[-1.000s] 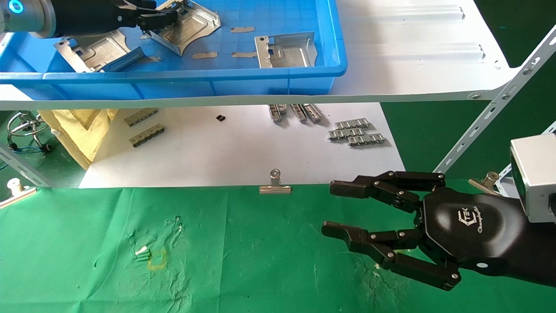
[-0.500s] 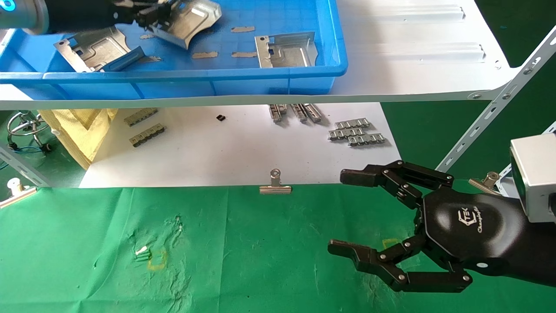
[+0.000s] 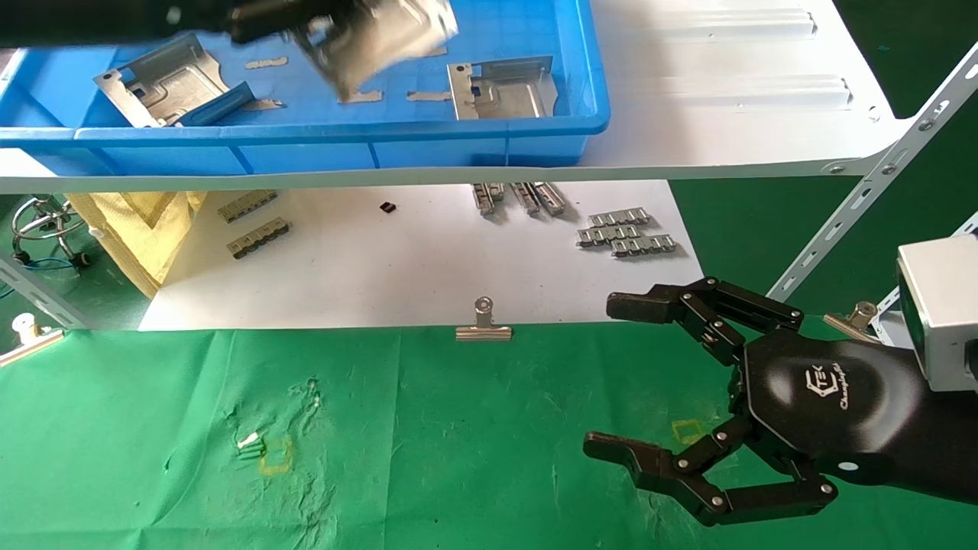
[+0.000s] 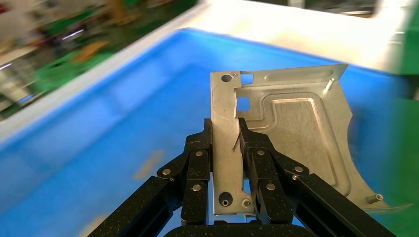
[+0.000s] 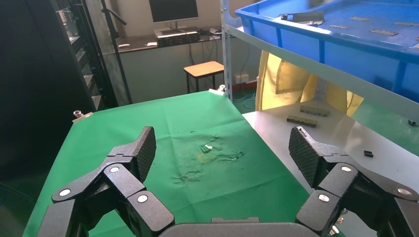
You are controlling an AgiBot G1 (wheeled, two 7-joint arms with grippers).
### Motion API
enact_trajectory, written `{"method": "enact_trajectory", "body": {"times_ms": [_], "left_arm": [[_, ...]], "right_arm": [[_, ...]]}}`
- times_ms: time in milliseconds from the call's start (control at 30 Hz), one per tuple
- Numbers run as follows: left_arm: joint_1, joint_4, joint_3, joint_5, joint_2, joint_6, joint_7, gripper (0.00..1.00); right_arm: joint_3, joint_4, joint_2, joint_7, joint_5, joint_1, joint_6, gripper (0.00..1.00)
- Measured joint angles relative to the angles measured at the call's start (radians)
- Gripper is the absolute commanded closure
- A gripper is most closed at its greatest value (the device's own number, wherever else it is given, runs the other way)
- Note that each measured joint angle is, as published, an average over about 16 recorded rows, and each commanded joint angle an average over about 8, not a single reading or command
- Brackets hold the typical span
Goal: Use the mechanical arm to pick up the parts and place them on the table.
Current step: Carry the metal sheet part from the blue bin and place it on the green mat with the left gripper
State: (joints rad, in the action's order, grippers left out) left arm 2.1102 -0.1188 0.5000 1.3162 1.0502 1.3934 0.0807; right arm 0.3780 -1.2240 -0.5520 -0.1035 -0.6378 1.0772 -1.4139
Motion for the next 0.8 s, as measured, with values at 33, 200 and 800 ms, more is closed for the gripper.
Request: {"method": "enact_trajectory", "body": {"times_ms": [33,200,800], "left_arm": [[-0.008,-0.005,-0.005,-0.010,-0.010,0.032,0.018,1.00],[-0.060,-0.045,-0.025,-0.068,-0.060,0.154,0.102,1.00],[-0.416,-0.477,0.152,-0.311,-0.317,0.197,0.308,1.00]], "right_arm": [[0.000,0.000,0.000,0.000,0.000,0.000,0.000,0.00],[0.000,0.000,0.000,0.000,0.000,0.000,0.000,0.00],[0.000,0.000,0.000,0.000,0.000,0.000,0.000,0.00]]}}
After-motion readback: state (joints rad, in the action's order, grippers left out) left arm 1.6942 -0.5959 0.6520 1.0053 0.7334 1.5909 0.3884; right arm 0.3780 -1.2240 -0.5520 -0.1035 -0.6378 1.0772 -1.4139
